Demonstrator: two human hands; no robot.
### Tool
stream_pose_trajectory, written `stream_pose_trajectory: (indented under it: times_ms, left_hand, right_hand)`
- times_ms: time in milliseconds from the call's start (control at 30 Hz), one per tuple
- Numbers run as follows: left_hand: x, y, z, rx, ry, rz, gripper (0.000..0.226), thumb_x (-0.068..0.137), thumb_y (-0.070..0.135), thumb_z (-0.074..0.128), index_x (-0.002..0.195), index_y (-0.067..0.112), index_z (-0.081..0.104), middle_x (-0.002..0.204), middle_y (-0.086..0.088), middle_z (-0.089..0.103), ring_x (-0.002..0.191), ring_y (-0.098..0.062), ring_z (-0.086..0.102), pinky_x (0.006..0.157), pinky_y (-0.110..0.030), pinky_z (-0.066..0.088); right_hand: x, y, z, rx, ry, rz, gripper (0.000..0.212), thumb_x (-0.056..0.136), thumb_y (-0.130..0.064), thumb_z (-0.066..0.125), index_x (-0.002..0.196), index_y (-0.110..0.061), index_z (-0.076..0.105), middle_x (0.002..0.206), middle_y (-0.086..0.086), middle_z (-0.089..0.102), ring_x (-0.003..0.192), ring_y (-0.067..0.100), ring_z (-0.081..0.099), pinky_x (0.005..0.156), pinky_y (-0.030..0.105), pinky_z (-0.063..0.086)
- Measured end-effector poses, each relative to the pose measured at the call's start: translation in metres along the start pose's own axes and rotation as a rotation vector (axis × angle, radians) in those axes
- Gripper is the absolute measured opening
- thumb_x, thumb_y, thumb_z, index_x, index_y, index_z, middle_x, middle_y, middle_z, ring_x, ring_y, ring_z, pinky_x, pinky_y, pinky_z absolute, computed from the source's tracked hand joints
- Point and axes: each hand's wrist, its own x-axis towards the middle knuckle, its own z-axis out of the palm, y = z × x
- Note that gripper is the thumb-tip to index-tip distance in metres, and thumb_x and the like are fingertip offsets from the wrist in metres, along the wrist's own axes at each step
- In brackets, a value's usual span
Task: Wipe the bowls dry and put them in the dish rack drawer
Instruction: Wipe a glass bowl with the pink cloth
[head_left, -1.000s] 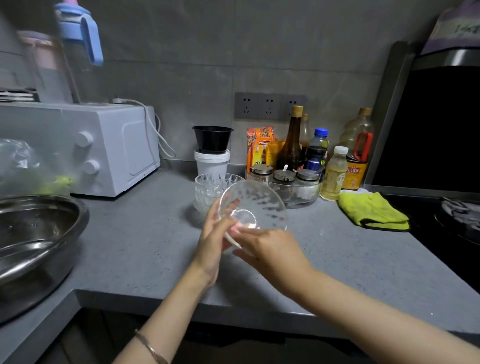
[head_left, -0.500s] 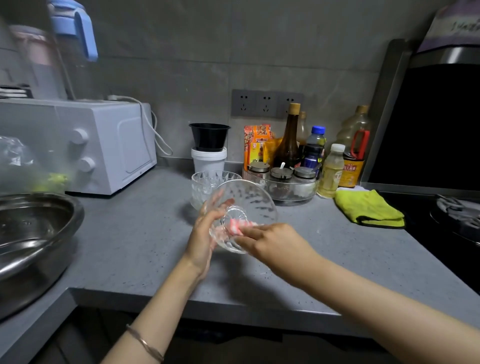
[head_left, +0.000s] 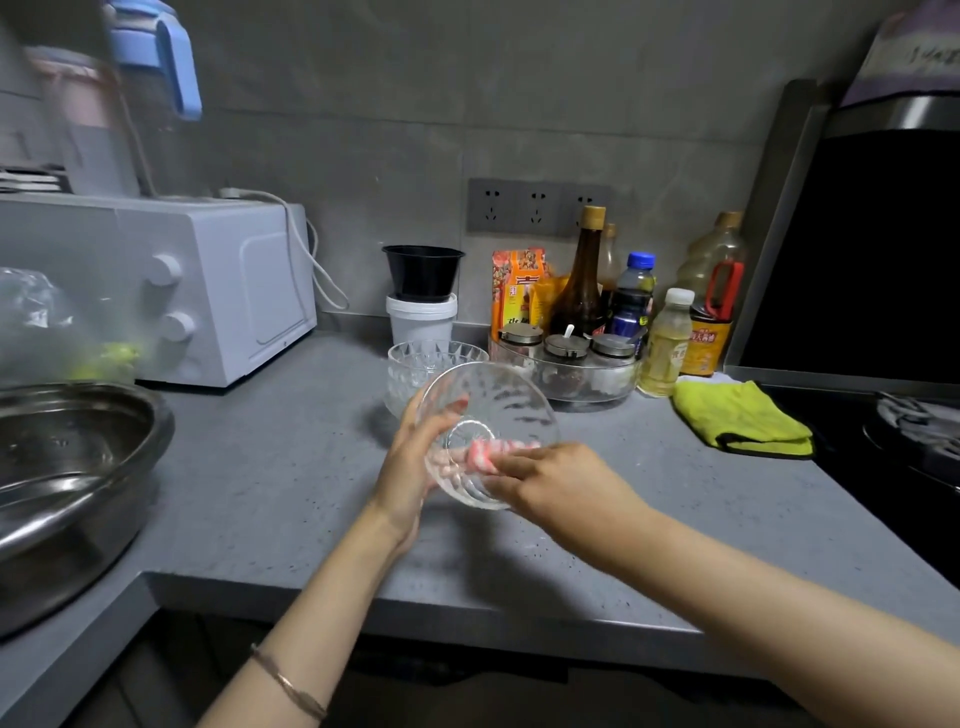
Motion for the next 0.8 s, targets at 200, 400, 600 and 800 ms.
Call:
stream_pose_trajectory:
  times_ms: [200,400,600,800]
  left_hand:
    - [-0.004,-0.013,0.016,0.014,0.086,0.019,0.032,0.098,0.022,0.039,0.123,0.033,0.055,0.119,0.000,0.066,0.115,-0.015,0.060,0.081,-0.028,0.050]
    - [0.008,0.003,-0.016,0.264,-0.183,-0.069,0.035,0.075,0.026,0.054,0.107,0.029,0.069,0.107,0.005,0.071,0.101,-0.016,0.065,0.078,-0.033,0.054]
    - [0.013,0.011,-0.012,0.334,-0.326,-0.250,0.049,0.059,0.027,0.055,0.106,0.022,0.066,0.097,-0.005,0.061,0.076,-0.014,0.051,0.056,-0.022,0.044]
    - [0.013,0.012,-0.003,0.229,-0.145,0.007,0.046,0.068,0.023,0.046,0.109,0.025,0.067,0.120,-0.013,0.065,0.110,-0.026,0.063,0.085,-0.044,0.053]
  right_hand:
    - [0.013,-0.027,-0.022,0.473,-0.065,0.307,0.029,0.085,-0.033,0.064,0.112,-0.023,0.065,0.102,0.001,0.071,0.084,0.026,0.067,0.062,0.035,0.050]
    - [-0.010,0.044,-0.012,-0.178,-0.136,-0.288,0.057,0.077,-0.009,0.053,0.134,-0.013,0.052,0.141,0.005,0.048,0.131,0.021,0.044,0.116,0.042,0.023]
    - [-0.001,0.053,-0.023,-0.277,-0.148,-0.366,0.064,0.081,0.001,0.041,0.143,-0.013,0.032,0.150,0.002,0.027,0.138,0.015,0.025,0.116,0.036,0.004]
    - [-0.012,0.006,-0.026,0.083,-0.328,-0.003,0.068,0.079,-0.004,0.048,0.145,-0.012,0.037,0.150,0.009,0.036,0.126,0.027,0.051,0.103,0.040,0.044]
